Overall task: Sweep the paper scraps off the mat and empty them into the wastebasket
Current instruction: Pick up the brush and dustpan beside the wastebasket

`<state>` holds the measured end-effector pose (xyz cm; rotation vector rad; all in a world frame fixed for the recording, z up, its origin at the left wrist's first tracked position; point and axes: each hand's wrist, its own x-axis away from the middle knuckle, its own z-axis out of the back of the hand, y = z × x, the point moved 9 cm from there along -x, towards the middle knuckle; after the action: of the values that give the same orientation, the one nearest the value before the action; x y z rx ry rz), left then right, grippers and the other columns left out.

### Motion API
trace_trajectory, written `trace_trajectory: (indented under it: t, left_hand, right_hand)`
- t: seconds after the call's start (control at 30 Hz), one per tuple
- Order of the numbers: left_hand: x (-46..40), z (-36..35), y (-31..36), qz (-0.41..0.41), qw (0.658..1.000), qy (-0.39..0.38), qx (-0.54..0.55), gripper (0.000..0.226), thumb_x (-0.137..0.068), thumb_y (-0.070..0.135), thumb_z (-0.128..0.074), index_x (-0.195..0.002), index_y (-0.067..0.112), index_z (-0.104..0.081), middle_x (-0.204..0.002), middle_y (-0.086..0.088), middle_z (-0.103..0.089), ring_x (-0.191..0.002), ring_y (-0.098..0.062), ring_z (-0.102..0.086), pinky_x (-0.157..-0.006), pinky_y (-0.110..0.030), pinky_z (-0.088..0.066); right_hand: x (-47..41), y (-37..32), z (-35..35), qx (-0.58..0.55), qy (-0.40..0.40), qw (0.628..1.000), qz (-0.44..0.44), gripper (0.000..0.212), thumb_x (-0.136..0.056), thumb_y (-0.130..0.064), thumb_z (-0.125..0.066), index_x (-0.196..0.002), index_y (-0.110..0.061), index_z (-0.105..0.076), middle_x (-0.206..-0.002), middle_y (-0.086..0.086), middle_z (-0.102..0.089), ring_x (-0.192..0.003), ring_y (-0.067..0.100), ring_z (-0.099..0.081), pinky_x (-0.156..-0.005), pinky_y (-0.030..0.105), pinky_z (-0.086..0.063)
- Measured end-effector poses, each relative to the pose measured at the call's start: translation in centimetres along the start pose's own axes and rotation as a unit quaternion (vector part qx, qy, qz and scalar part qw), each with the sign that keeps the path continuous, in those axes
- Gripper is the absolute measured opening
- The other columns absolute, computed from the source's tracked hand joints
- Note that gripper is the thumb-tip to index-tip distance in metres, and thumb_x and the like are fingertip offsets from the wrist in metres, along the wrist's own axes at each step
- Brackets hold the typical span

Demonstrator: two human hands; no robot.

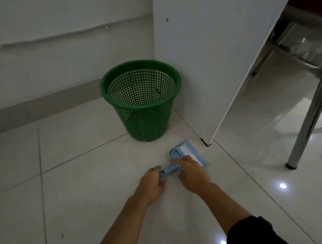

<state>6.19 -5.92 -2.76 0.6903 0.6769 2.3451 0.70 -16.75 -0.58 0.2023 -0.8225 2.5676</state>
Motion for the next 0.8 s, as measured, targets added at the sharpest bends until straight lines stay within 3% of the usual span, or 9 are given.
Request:
trace_trajectory:
  t: [0.07,0.17,0.3,0.47,0.6,0.7,0.8]
  left_hand:
    - [-0.8,-0.2,-0.1,0.005,0.999,0.028,0.021,0.018,-0.088,0.013,-0.047,-0.101,0.004,-0.056,-0.101,-0.021,-0.061,-0.092,-0.032,-0.057,-0.074,-0.031,-0.043]
    - [-1.0,0.0,-0.2,0.008,0.998,0.048,0.029,0.021,-0.088,0.012,-0.049,-0.104,0.006,-0.059,-0.099,-0.019,-0.063,-0.088,-0.029,-0.059,-0.073,-0.032,-0.045]
    - [-1.0,1.4,0.2,-0.019,0.996,0.088,0.028,0.015,-0.087,0.016,-0.052,-0.097,0.007,-0.059,-0.09,-0.012,-0.067,-0.075,-0.019,-0.058,-0.059,-0.019,-0.034]
    - [-0.8,2.5,0.9,-0.047,0.992,0.105,0.06,0.014,-0.085,0.023,-0.057,-0.089,0.01,-0.059,-0.079,-0.009,-0.07,-0.068,-0.02,-0.063,-0.061,-0.034,-0.051]
    - [-0.6,3.4,1.8,-0.064,0.987,0.115,0.088,0.012,-0.082,0.022,-0.062,-0.088,0.011,-0.063,-0.08,-0.007,-0.071,-0.071,-0.018,-0.065,-0.066,-0.036,-0.056]
    - [-0.6,3.9,1.9,-0.048,0.982,0.114,0.143,0.013,-0.075,0.017,-0.07,-0.086,0.012,-0.067,-0.078,-0.003,-0.072,-0.068,-0.007,-0.066,-0.064,-0.02,-0.055]
    - [-0.7,4.0,1.6,-0.005,0.971,0.088,0.222,0.021,-0.065,0.012,-0.078,-0.084,0.009,-0.07,-0.078,-0.006,-0.073,-0.067,-0.007,-0.065,-0.061,-0.008,-0.052]
  right_hand:
    - [-0.5,0.3,-0.5,0.003,0.014,1.0,0.007,0.045,-0.085,-0.007,-0.055,-0.122,-0.032,-0.051,-0.123,0.004,-0.049,-0.109,0.025,-0.05,-0.089,0.037,-0.049]
    - [-0.7,0.2,-0.8,0.016,0.037,0.999,0.007,0.043,-0.084,-0.008,-0.056,-0.117,-0.035,-0.051,-0.119,0.002,-0.049,-0.106,0.024,-0.05,-0.082,0.038,-0.05]
    - [-1.3,0.3,0.2,0.032,0.058,0.998,0.014,0.038,-0.086,-0.011,-0.054,-0.117,-0.034,-0.051,-0.118,0.002,-0.051,-0.105,0.024,-0.053,-0.078,0.037,-0.05]
    - [-1.3,-0.6,1.5,0.016,0.095,0.994,0.043,0.027,-0.085,-0.016,-0.06,-0.111,-0.027,-0.06,-0.116,0.001,-0.053,-0.107,0.023,-0.05,-0.082,0.038,-0.05]
    - [-1.2,-1.6,2.5,-0.023,0.11,0.99,0.083,0.024,-0.079,-0.008,-0.064,-0.098,-0.023,-0.067,-0.106,-0.001,-0.062,-0.1,0.021,-0.054,-0.083,0.037,-0.049]
    - [-1.1,-1.8,3.1,-0.025,0.1,0.991,0.087,0.022,-0.077,-0.007,-0.066,-0.094,-0.021,-0.067,-0.101,0.001,-0.065,-0.096,0.02,-0.057,-0.083,0.035,-0.049]
    - [-0.8,-2.1,3.8,-0.002,0.078,0.991,0.112,0.018,-0.079,-0.01,-0.065,-0.095,-0.018,-0.065,-0.102,0.003,-0.065,-0.094,0.02,-0.058,-0.082,0.035,-0.049]
